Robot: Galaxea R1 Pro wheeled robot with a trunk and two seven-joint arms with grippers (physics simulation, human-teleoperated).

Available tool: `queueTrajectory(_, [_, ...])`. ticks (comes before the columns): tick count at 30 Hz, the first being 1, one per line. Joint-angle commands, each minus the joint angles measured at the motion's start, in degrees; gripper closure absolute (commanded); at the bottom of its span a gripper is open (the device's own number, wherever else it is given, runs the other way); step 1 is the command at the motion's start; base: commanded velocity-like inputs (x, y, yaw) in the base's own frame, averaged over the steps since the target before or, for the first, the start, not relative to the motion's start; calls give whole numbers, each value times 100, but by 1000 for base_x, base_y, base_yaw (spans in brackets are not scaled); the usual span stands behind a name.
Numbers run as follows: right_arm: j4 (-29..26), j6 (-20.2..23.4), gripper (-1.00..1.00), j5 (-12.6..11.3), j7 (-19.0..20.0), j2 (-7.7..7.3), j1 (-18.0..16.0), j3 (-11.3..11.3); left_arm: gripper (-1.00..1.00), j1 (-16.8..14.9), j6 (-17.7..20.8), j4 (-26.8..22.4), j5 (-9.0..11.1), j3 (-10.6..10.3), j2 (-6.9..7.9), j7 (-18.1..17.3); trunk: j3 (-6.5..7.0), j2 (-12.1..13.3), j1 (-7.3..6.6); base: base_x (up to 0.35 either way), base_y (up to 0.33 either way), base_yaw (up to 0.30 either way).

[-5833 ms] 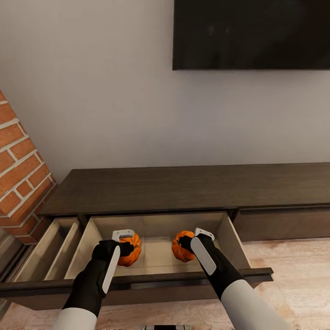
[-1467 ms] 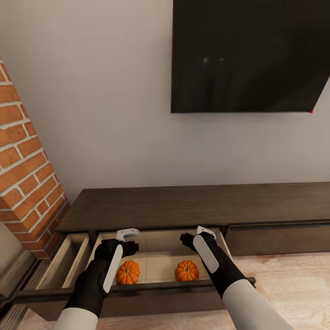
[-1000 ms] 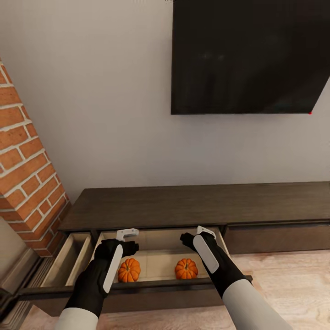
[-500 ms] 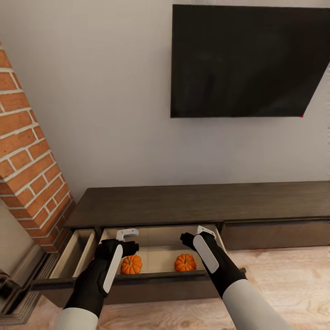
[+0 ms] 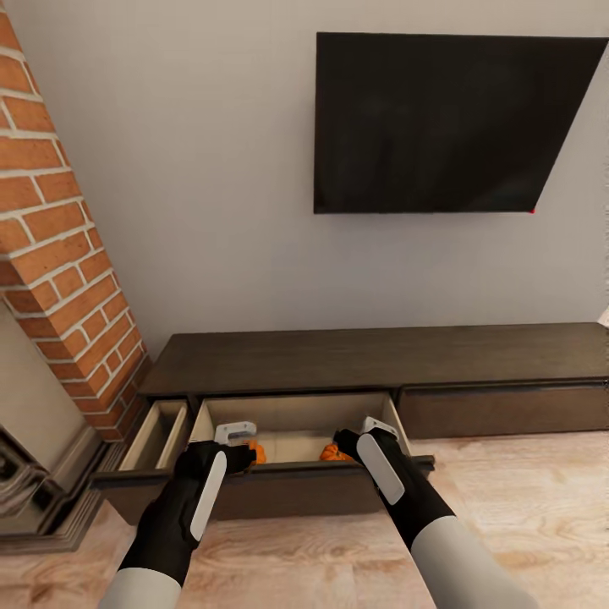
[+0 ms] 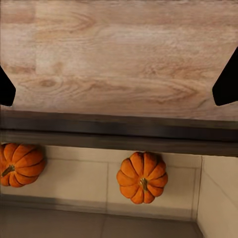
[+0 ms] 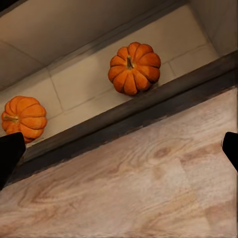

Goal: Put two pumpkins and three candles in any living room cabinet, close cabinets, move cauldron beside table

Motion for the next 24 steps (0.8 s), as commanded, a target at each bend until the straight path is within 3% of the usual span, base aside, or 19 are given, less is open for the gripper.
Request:
queueTrajectory(1, [-7,9,-100,-44,-49,-3,-3,13,-100,-3,19,-6,61,3,-2,46,-5,-3,-4,-327,0,0])
queueTrajectory(14, [-4,9,-100,-44,-49,-3,3,20,-100,-3,19,-32,61,3,-2,40,-5,-3,-4,-296,0,0])
queueTrajectory(24, [-3,9,-100,-44,-51,-3,5,20,-100,-3,11,-41,60,3,-2,40,-185,-404,216,-68,0,0])
